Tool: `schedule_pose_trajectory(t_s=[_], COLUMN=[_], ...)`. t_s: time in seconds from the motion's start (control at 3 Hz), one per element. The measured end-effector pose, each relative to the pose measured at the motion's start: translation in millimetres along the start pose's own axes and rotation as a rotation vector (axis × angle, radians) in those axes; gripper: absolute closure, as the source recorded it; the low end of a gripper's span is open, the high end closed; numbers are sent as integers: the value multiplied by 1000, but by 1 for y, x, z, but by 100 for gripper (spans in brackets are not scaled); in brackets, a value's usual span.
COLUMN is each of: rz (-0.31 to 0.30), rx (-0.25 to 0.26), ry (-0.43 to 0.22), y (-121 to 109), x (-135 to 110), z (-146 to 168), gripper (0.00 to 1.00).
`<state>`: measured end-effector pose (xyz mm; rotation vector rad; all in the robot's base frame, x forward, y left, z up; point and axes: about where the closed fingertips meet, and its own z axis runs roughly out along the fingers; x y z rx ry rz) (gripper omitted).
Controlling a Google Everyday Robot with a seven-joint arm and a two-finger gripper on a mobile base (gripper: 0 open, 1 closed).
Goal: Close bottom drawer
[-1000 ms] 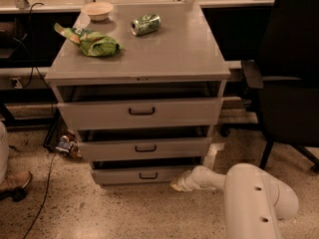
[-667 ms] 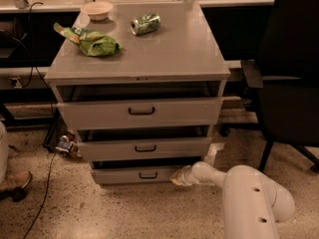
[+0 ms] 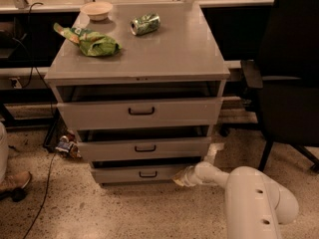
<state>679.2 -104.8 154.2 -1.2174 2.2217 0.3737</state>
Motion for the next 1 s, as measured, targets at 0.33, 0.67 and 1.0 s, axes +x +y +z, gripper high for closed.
schedule_pose_trajectory(t_s=[0.33,0.67,1.0], rz=[52,180,260], rx=[15,22,39], ry=[50,98,117], y=[8,34,39], x=[25,69,93], z=[-30,-70,-91], gripper=[100,100,100])
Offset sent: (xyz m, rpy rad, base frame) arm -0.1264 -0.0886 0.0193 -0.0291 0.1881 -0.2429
